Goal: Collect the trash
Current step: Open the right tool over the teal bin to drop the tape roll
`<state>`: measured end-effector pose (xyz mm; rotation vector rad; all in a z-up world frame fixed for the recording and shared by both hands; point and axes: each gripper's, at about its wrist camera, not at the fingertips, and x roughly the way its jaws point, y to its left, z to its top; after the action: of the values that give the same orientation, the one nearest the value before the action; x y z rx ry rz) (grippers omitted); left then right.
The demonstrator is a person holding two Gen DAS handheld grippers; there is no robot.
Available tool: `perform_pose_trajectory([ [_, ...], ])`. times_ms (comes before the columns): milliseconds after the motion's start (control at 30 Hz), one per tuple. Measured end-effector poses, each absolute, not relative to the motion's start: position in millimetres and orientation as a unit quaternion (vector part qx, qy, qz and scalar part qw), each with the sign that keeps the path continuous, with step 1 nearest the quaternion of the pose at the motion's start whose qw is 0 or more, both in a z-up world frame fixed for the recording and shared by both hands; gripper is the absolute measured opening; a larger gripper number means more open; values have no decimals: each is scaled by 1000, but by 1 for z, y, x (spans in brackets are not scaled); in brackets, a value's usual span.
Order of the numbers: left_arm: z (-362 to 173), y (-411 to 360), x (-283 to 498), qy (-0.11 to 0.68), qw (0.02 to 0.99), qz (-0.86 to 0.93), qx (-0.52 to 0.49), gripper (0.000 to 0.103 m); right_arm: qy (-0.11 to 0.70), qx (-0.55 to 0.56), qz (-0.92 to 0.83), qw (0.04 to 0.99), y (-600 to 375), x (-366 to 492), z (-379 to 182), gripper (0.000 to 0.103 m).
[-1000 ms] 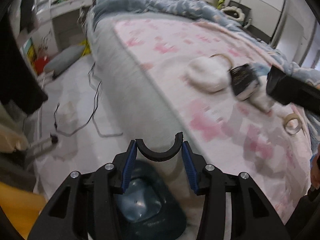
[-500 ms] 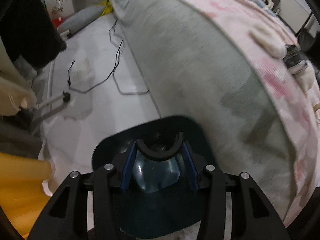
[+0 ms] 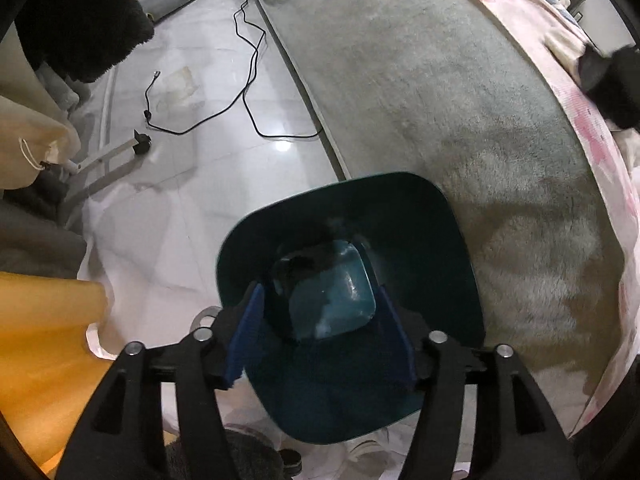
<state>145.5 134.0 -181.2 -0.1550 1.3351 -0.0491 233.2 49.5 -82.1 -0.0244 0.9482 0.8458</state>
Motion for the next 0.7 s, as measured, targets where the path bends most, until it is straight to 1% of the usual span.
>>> perform_pose_trajectory([
  [67, -175, 137, 143, 610, 788, -20, -73, 69, 452, -18, 392, 801, 57, 234, -89, 48],
  [267, -144, 158, 137, 561, 824, -9, -83, 75, 479, -41, 386, 787, 79, 234, -110, 48],
  [533, -111, 187, 129, 495, 863, 14, -105, 77, 530, -74, 369, 760, 104, 231, -151, 48],
  [700, -88, 201, 123, 453, 886, 30, -93, 80, 559, -100, 363, 739, 114, 225, -176, 48],
])
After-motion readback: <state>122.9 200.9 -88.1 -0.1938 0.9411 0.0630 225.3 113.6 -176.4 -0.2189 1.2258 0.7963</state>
